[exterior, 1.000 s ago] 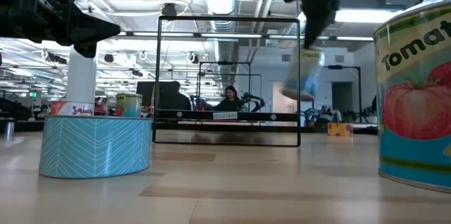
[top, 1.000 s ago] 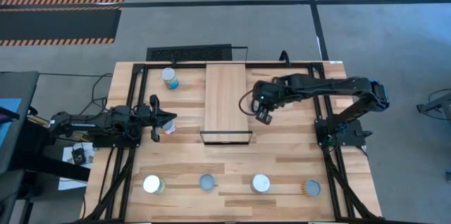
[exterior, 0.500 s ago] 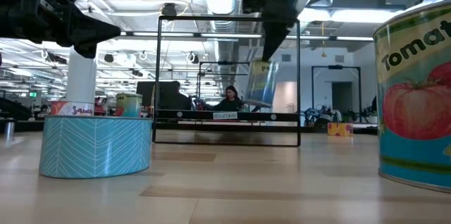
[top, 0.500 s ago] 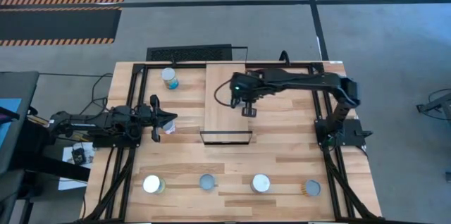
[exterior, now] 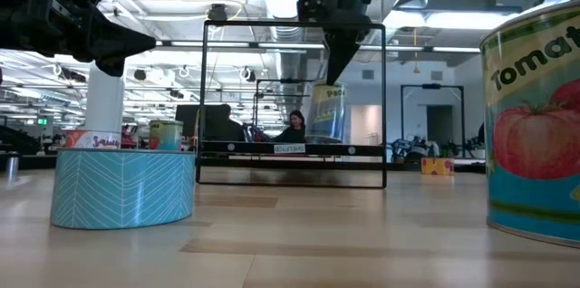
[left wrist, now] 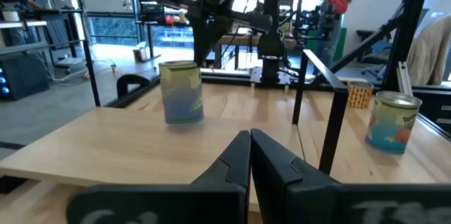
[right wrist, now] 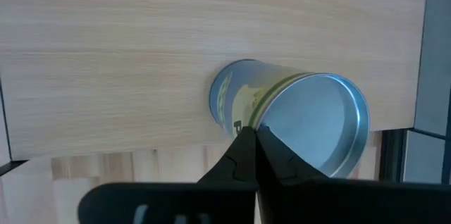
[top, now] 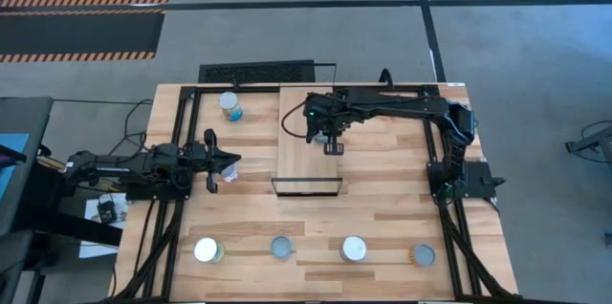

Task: Pick and place cans onto a shelf
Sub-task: Put the canned peas on the shelf

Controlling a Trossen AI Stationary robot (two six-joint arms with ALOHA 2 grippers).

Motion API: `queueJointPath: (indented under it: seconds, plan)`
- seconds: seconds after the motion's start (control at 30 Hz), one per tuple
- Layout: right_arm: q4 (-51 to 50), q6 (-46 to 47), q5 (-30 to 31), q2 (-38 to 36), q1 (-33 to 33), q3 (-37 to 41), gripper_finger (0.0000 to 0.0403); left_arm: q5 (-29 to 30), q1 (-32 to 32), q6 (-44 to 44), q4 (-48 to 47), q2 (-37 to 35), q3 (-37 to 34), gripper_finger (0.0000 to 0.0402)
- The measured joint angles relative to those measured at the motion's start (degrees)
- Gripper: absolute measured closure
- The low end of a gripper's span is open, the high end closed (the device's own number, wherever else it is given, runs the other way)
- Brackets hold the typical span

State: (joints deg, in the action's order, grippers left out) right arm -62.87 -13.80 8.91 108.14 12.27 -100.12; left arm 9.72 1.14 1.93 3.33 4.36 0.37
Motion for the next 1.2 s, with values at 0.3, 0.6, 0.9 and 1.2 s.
queueJointPath:
  seconds: [0.3, 0.6, 0.9, 1.2]
  plan:
    - [-0.1, -0.1, -3.0, 0.0, -0.7, 0.0, 0.0393, 0.0, 0.0, 0.0, 0.0, 0.0, 0.0, 0.0401]
    - [-0.1, -0.1, -3.2, 0.0, -1.4, 0.0, 0.0391, 0.0, 0.0, 0.0, 0.0, 0.0, 0.0, 0.0401]
    - [-0.1, 0.2, -3.0, 0.0, -1.4, 0.0, 0.037, 0.0, 0.0, 0.1, 0.0, 0.0, 0.0, 0.0401]
    - [0.1, 0.3, -3.0, 0.0, -1.4, 0.0, 0.0363, 0.0, 0.0, 0.2, 0.0, 0.0, 0.0, 0.0401]
